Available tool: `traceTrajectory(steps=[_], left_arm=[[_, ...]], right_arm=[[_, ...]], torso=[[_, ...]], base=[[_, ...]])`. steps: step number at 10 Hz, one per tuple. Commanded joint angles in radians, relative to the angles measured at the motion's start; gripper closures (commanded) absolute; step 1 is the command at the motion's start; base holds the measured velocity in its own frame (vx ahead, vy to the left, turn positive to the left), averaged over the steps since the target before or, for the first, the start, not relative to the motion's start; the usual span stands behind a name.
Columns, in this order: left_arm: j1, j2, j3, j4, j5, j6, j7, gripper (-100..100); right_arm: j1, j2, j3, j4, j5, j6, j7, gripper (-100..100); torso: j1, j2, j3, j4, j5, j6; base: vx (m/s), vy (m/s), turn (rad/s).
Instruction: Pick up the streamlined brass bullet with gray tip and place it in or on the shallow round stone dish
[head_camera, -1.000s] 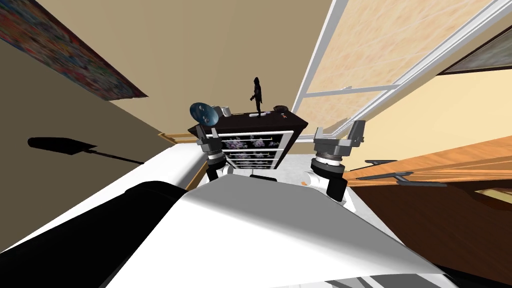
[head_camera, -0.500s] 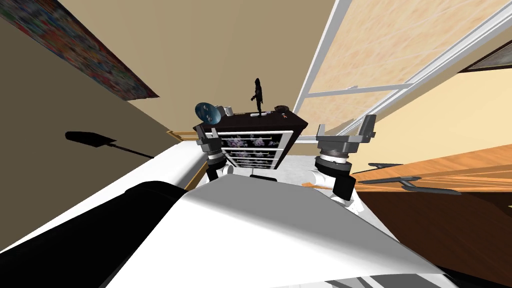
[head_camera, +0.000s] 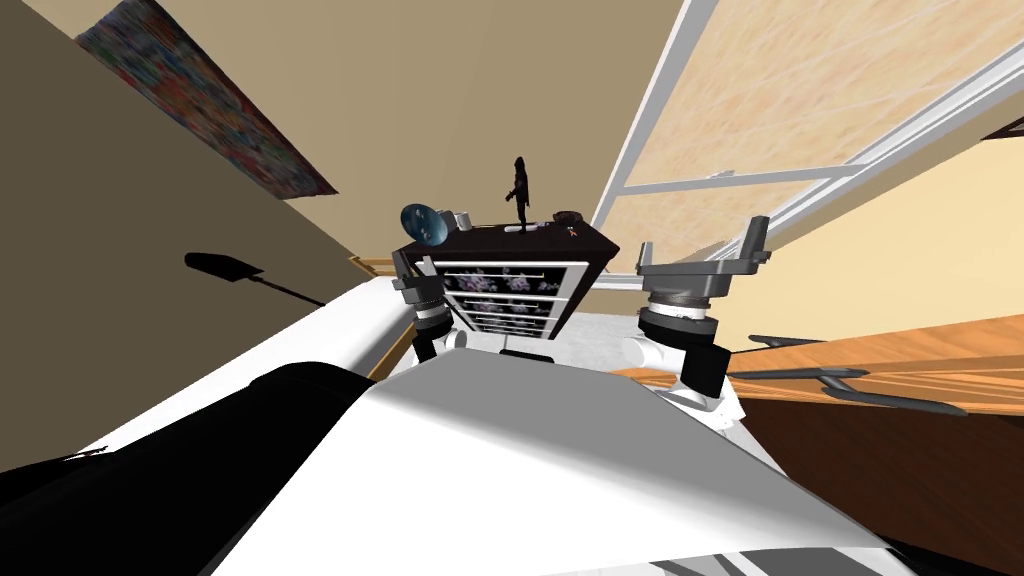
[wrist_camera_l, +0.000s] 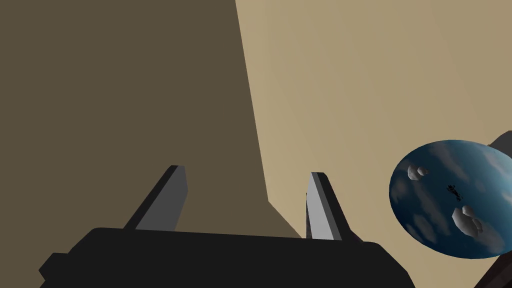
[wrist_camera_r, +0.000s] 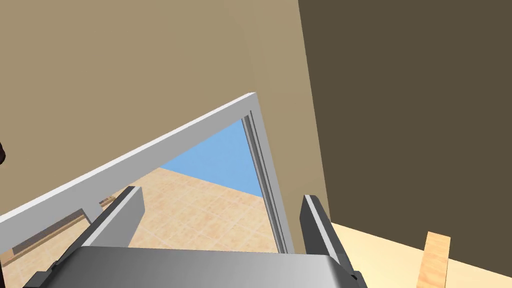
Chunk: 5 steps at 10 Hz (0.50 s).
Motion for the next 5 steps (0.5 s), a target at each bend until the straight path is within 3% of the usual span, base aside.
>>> traceTrajectory(steps=[1, 4, 5], left_arm=[[0.000, 0.000, 0.000, 0.000, 0.000, 0.000, 0.000, 0], [0.000, 0.000, 0.000, 0.000, 0.000, 0.000, 0.000, 0], [0.000, 0.000, 0.000, 0.000, 0.000, 0.000, 0.000, 0]], right_arm=[[-0.012, -0.010, -0.005, 0.002, -0.014, 0.017, -0.030, -100], [-0.049, -0.056, -0.033, 0.008, -0.081, 0.080, -0.118, -100], [-0.049, -0.056, -0.033, 0.008, -0.081, 0.080, -0.126, -100]], torso=[[0.000, 0.000, 0.000, 0.000, 0.000, 0.000], [0.001, 0.000, 0.000, 0.000, 0.000, 0.000], [0.001, 0.000, 0.000, 0.000, 0.000, 0.000]], base=[[-0.012, -0.025, 0.063], [-0.014, -0.020, 0.108], [-0.009, -0.016, 0.007]])
